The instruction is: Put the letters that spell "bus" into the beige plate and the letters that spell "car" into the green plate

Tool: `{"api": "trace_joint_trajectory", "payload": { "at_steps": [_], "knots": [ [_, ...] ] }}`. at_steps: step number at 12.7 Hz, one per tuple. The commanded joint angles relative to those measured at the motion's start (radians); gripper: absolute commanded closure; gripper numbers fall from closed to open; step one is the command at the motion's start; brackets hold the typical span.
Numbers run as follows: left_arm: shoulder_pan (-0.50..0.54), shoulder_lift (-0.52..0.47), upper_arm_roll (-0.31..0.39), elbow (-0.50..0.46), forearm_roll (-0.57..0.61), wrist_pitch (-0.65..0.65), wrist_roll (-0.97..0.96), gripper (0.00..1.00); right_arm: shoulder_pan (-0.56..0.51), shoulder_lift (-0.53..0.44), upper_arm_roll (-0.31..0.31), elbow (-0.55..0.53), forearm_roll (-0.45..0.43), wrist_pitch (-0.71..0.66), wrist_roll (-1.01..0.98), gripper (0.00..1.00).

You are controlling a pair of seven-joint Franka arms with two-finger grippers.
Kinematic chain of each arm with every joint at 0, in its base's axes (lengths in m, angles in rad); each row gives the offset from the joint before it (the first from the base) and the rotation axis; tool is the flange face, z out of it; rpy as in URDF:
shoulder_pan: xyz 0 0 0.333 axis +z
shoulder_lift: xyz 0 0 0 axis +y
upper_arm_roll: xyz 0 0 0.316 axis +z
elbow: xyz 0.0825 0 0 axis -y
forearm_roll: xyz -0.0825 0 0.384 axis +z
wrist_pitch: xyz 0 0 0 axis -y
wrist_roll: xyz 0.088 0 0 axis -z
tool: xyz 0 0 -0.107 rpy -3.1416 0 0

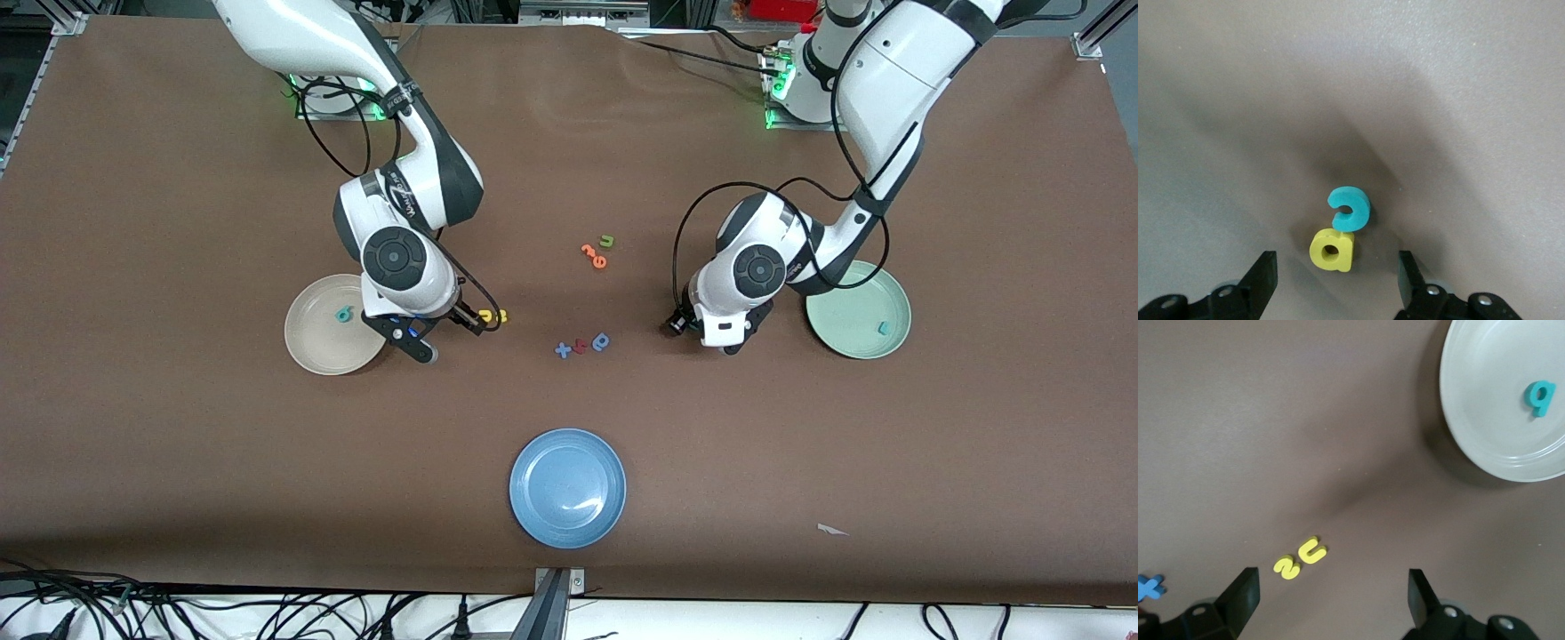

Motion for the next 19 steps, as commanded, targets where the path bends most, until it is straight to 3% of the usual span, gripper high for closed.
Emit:
{"api": "trace_joint_trajectory", "payload": {
  "at_steps": [1, 5, 8, 10, 15, 18, 19],
  "knots": [
    [0.010, -0.029, -0.005, -0.033, 0.008, 0.004, 0.030, 0.31, 0.029, 0.038, -0.008, 0.020, 0.047, 0.056, 0.213, 0.02],
    [0.015, -0.029, -0.005, -0.033, 0.008, 0.006, 0.035, 0.50, 0.034, 0.094, -0.013, 0.013, 0.047, 0.101, 0.554, 0.02],
    [0.015, -0.029, -0.005, -0.033, 0.008, 0.004, 0.039, 0.64, 0.049, 0.104, -0.013, -0.048, 0.047, 0.211, 0.659, 0.02],
    [0.015, -0.027, -0.005, -0.033, 0.008, 0.004, 0.041, 0.64, 0.069, 0.104, -0.013, -0.085, 0.045, 0.271, 0.735, 0.02],
    [0.030, -0.035, -0.005, -0.021, 0.008, -0.028, 0.098, 0.80, 0.111, 0.103, -0.013, -0.145, 0.045, 0.334, 0.779, 0.22],
    [0.065, -0.087, -0.008, 0.003, -0.004, -0.098, 0.156, 0.80, 0.112, 0.101, -0.016, -0.188, 0.031, 0.395, 0.776, 0.29],
    [0.090, -0.099, -0.020, 0.037, -0.006, -0.177, 0.177, 0.80, 0.112, 0.098, -0.017, -0.191, 0.018, 0.396, 0.774, 0.29]
  ]
}}
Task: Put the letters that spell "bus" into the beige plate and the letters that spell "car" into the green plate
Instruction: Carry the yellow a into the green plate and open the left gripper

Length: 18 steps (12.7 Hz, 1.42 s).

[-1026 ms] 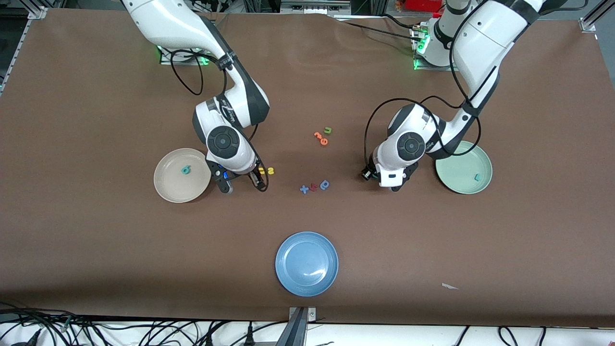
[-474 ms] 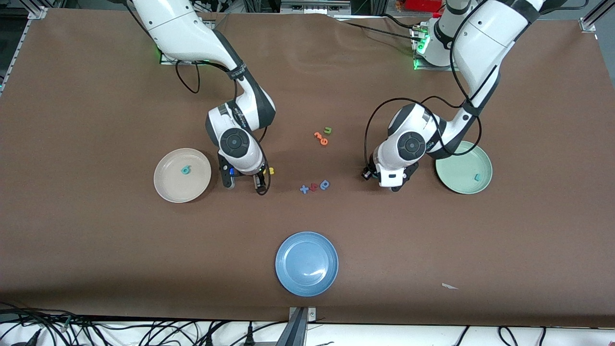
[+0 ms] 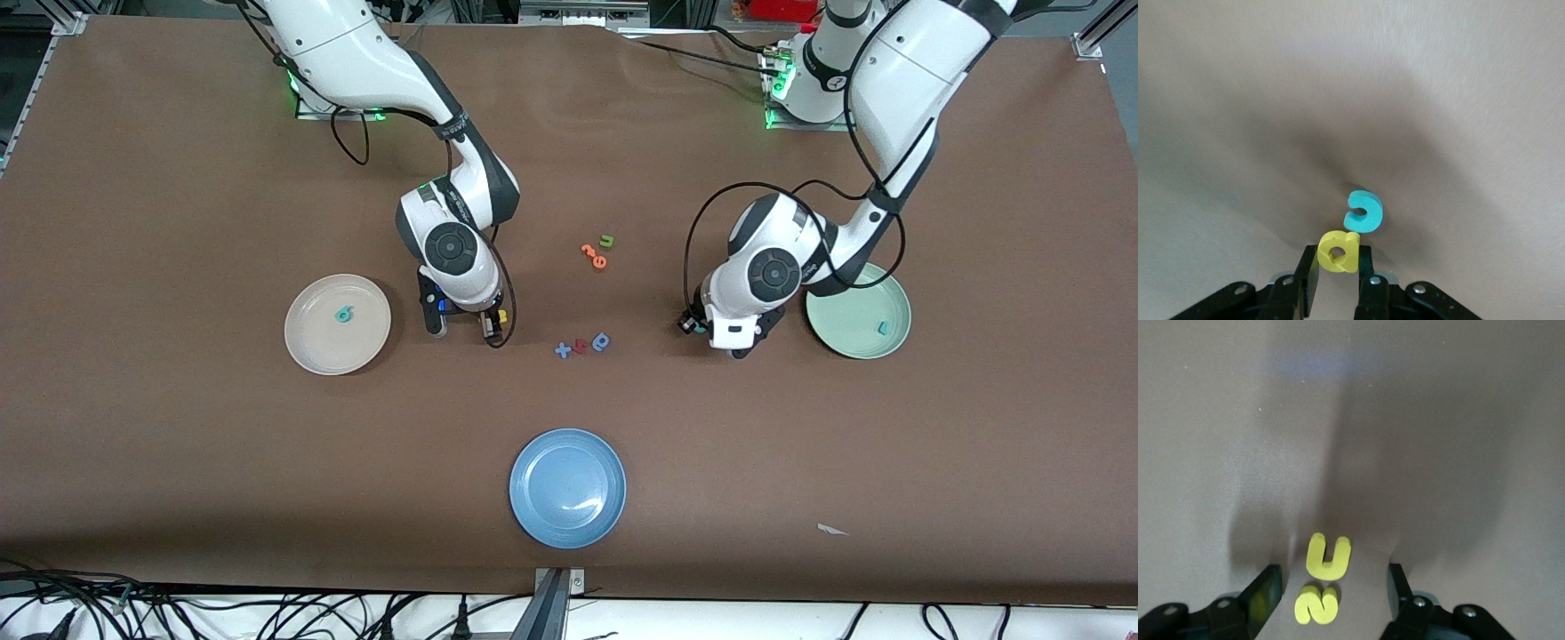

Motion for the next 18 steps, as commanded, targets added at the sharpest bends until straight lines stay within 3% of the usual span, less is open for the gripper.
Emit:
{"api": "trace_joint_trajectory", "payload": {
  "at_steps": [1, 3, 6, 7, 9, 10, 12, 14, 15, 16, 18],
  "knots": [
    [0.092, -0.068, -0.045, 0.070, -0.015, -0.204, 0.101, 0.80, 0.012, -0.023, -0.022, -0.048, -0.014, 0.025, 0.006, 0.30],
    [0.239, -0.082, -0.111, 0.127, -0.039, -0.351, 0.239, 0.81, 0.012, -0.025, -0.030, -0.051, -0.014, 0.023, 0.002, 0.30],
    [0.404, -0.125, -0.118, 0.130, -0.026, -0.487, 0.508, 0.81, 0.012, -0.025, -0.030, -0.051, -0.025, 0.023, 0.002, 0.37],
    [0.457, -0.126, -0.112, 0.130, -0.006, -0.498, 0.604, 0.81, 0.012, -0.025, -0.030, -0.051, -0.025, 0.025, 0.002, 0.44],
    [0.556, -0.117, -0.115, 0.128, 0.101, -0.496, 0.736, 0.81, 0.012, -0.025, -0.030, -0.051, -0.027, 0.025, -0.001, 0.69],
    [0.565, -0.103, -0.113, 0.124, 0.129, -0.490, 0.752, 0.81, 0.012, -0.025, -0.030, -0.051, -0.031, 0.023, -0.003, 0.77],
    [0.567, -0.073, -0.113, 0.124, 0.175, -0.487, 0.749, 0.78, 0.012, -0.028, -0.030, -0.051, -0.033, 0.022, -0.009, 0.82],
    [0.567, -0.074, -0.113, 0.125, 0.174, -0.489, 0.749, 0.42, 0.012, -0.042, -0.038, -0.049, -0.033, 0.006, -0.023, 0.99],
    [0.567, -0.076, -0.113, 0.127, 0.174, -0.490, 0.749, 0.12, 0.012, -0.049, -0.044, -0.048, -0.034, -0.013, -0.038, 1.00],
    [0.567, -0.079, -0.115, 0.128, 0.174, -0.492, 0.749, 0.00, 0.012, -0.069, -0.055, -0.045, -0.033, -0.041, -0.070, 1.00],
    [0.564, -0.083, -0.122, 0.144, 0.160, -0.492, 0.732, 0.00, 0.010, -0.117, -0.094, -0.039, -0.033, -0.125, -0.156, 1.00]
  ]
}}
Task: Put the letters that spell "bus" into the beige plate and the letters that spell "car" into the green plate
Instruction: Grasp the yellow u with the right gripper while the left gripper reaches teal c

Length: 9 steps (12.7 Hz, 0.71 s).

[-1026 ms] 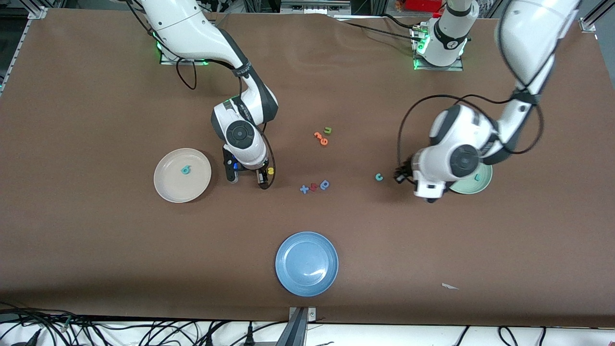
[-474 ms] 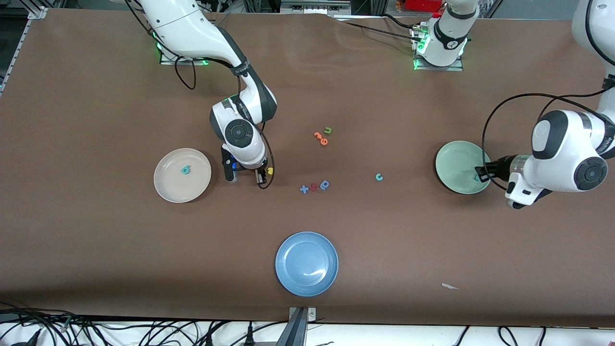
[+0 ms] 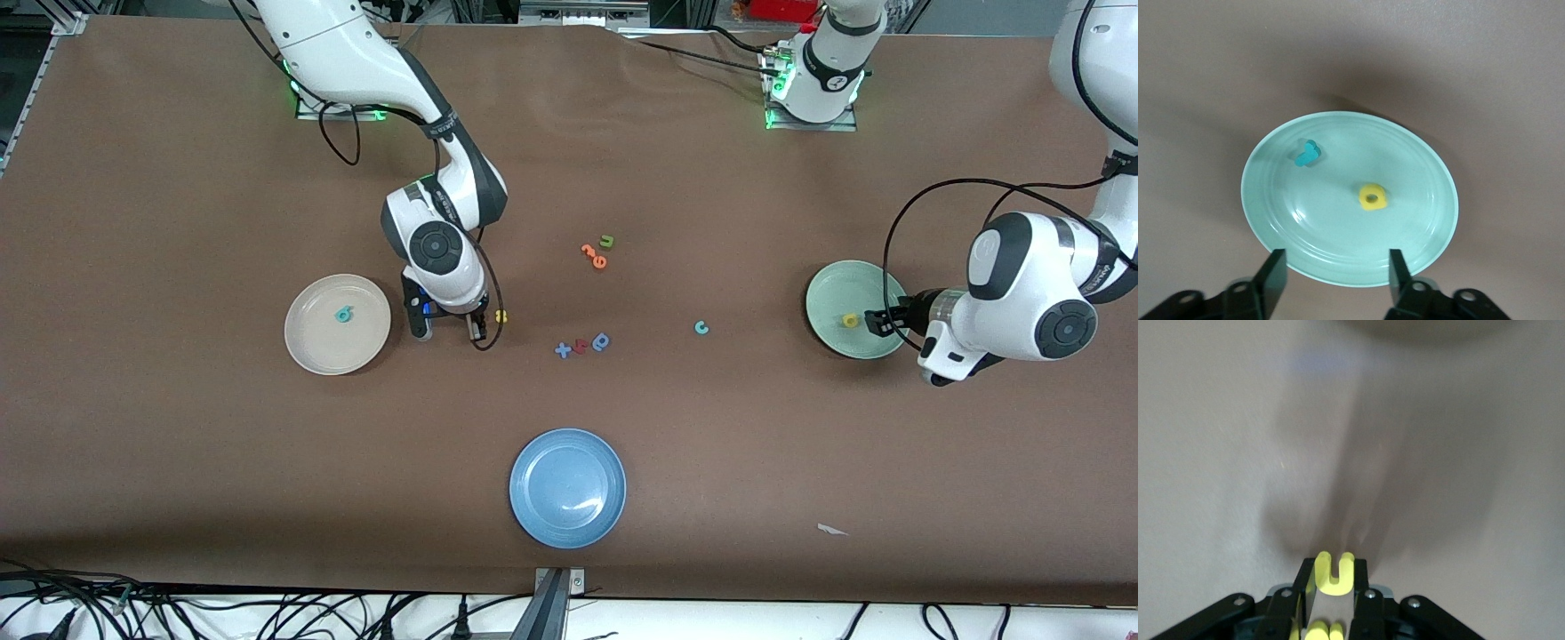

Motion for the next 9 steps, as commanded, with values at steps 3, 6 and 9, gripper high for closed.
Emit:
{"api": "trace_joint_trajectory", "payload": {
  "at_steps": [3, 6, 9],
  "knots": [
    [-0.113, -0.009, -0.021, 0.041, -0.039, -0.002, -0.170, 0.00, 0.008, -0.122, -0.109, -0.013, -0.013, -0.170, -0.232, 1.00],
    [-0.239, 0.031, -0.021, 0.041, -0.057, 0.116, -0.399, 0.00, 0.006, -0.159, -0.190, -0.013, -0.012, -0.277, -0.425, 1.00],
    [-0.314, 0.103, -0.019, 0.040, -0.074, 0.274, -0.547, 0.02, 0.006, -0.178, -0.241, -0.015, -0.012, -0.316, -0.524, 1.00]
  ]
}}
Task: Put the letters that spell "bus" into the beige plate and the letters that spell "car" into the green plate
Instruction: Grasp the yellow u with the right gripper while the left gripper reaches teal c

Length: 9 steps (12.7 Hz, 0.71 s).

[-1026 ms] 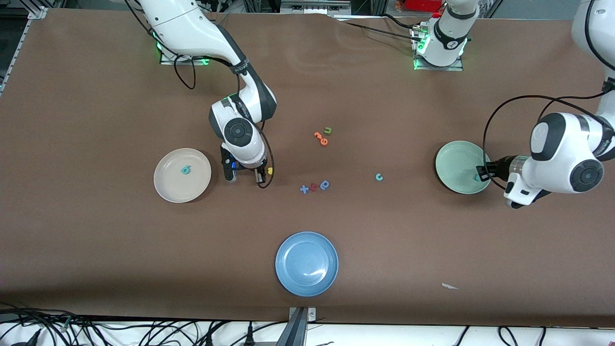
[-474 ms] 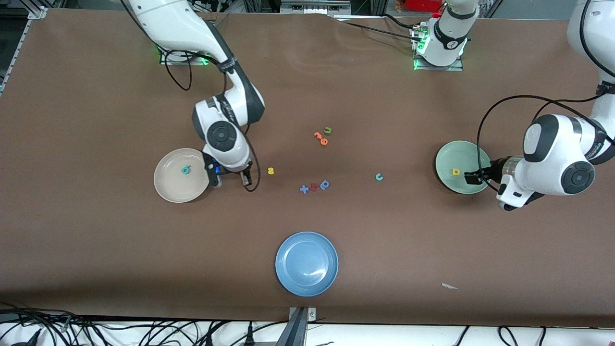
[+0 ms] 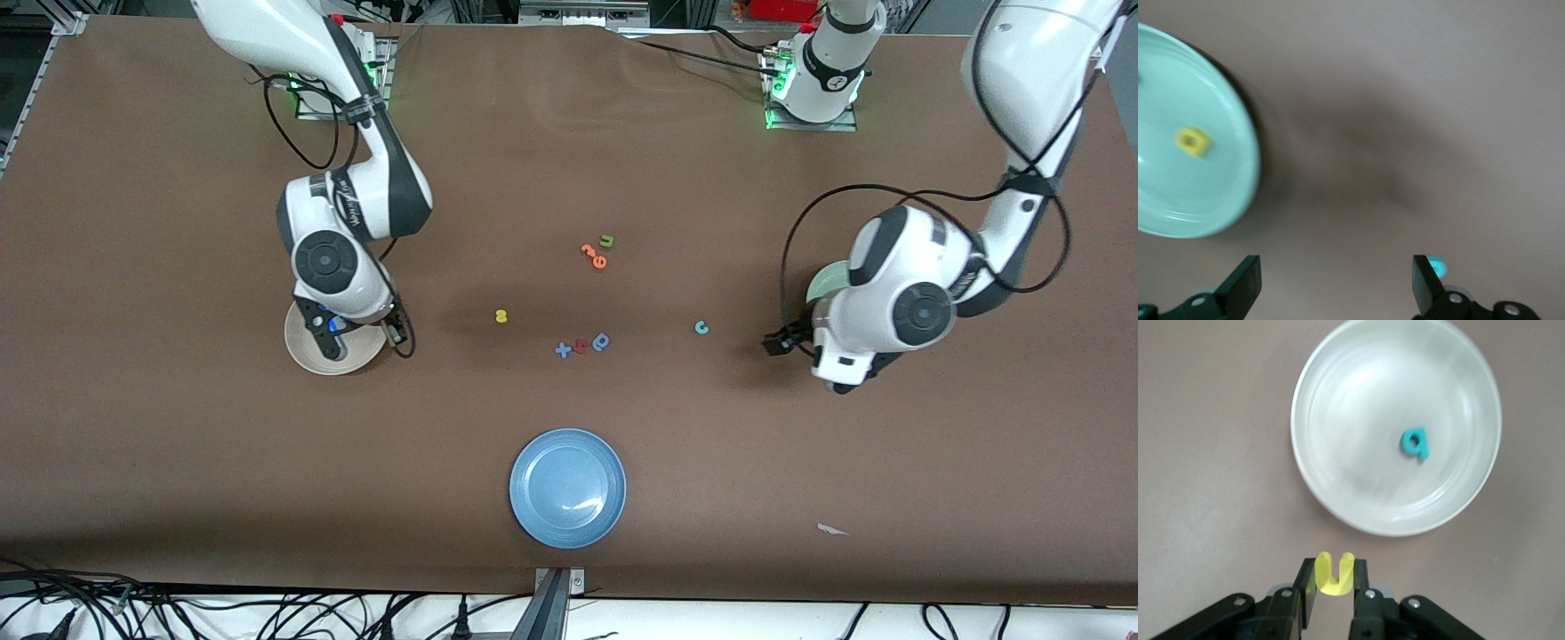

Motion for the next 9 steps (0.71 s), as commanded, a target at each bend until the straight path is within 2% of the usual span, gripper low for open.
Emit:
{"api": "trace_joint_trajectory", "payload": {
  "at_steps": [1, 4, 7, 8, 9],
  "knots": [
    [-0.042, 0.071, 0.011, 0.010, -0.021, 0.122, -0.111, 0.03, 0.006, -0.024, -0.041, -0.025, -0.011, -0.026, -0.090, 1.00],
    [-0.104, 0.111, 0.023, 0.010, -0.012, 0.207, -0.176, 0.06, -0.007, -0.017, -0.081, -0.080, -0.006, 0.003, -0.186, 0.99],
    [-0.177, 0.130, 0.078, 0.011, -0.012, 0.213, -0.193, 0.15, -0.007, 0.024, -0.077, -0.195, 0.003, 0.206, -0.177, 0.95],
    [-0.199, 0.137, 0.097, 0.010, -0.013, 0.227, -0.196, 0.18, -0.005, 0.022, -0.074, -0.204, 0.004, 0.218, -0.169, 0.66],
    [-0.210, 0.144, 0.106, 0.010, -0.013, 0.241, -0.203, 0.21, -0.005, 0.016, -0.074, -0.201, 0.007, 0.212, -0.170, 0.02]
  ]
}}
